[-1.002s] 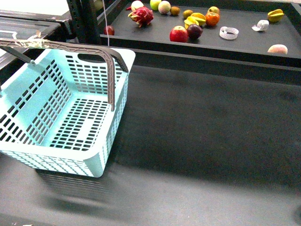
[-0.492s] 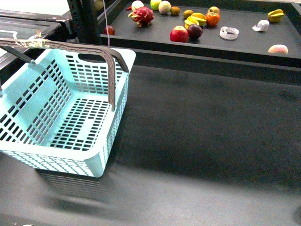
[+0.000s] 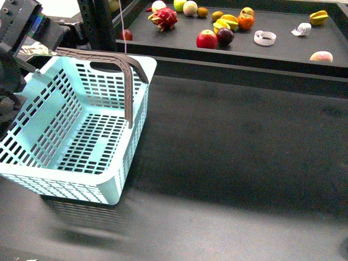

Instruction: Pick mango with right arm and hold basket with left

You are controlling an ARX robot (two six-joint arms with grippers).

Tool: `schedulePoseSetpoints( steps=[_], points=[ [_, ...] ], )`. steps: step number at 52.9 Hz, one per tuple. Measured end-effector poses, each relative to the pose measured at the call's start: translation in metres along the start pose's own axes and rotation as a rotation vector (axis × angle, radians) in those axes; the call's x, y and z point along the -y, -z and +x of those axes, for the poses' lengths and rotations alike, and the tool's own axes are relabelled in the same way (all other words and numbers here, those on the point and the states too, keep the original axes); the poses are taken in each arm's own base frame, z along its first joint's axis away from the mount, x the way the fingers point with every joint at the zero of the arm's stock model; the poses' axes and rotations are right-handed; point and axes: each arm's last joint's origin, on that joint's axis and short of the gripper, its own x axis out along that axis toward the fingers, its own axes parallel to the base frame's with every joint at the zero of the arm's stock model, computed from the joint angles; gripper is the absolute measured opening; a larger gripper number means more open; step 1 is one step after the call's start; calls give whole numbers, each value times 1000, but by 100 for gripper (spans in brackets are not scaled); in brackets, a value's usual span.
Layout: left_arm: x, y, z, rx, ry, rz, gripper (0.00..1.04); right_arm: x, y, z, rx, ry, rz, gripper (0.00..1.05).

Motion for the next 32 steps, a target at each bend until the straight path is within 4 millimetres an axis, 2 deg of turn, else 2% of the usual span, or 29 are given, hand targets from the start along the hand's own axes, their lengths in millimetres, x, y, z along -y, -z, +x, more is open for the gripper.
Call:
schedulePoseSetpoints(
  steps=[13,32],
  points=[
    [24,11,29,-38,30,-41,97,0,0,0,0,0,0,96],
    [41,15,76,-65,21,-69,97,0,0,0,0,0,0,96]
  ],
)
